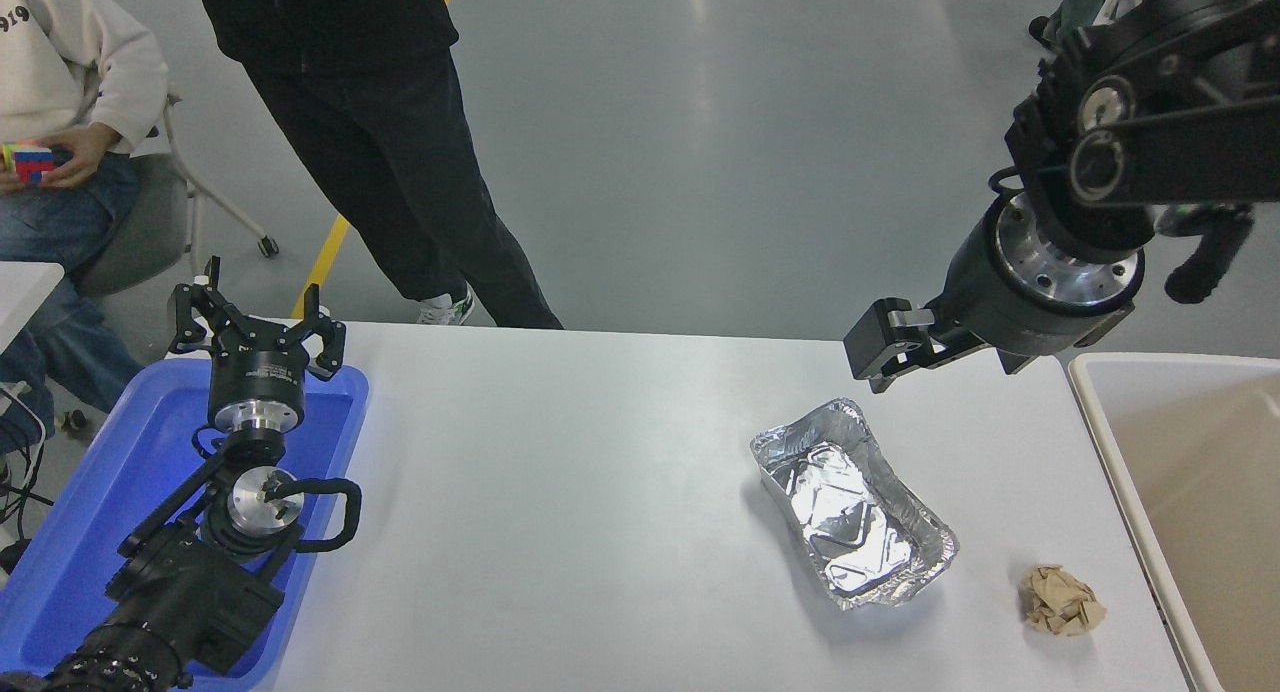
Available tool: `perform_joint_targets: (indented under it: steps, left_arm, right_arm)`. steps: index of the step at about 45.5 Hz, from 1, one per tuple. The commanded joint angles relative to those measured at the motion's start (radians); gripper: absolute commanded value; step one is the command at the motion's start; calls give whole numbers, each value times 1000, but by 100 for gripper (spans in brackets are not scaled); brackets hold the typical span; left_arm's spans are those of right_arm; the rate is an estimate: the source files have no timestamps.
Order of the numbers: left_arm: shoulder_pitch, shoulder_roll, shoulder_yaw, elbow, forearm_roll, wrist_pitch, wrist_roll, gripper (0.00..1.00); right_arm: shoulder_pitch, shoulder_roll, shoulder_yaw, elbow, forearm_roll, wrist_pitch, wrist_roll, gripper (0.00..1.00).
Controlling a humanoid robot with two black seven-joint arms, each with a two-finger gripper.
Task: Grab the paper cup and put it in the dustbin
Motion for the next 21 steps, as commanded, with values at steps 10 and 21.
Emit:
perform_joint_targets:
  steps: [10,21]
  left_arm:
    - [0,0,0,0,0,0,-1,99]
    - [0,0,0,0,0,0,1,99]
  right_arm:
    - [-34,-36,-53,-3,82,62,2,100]
    - [-36,-36,-53,-3,97,79,2,100]
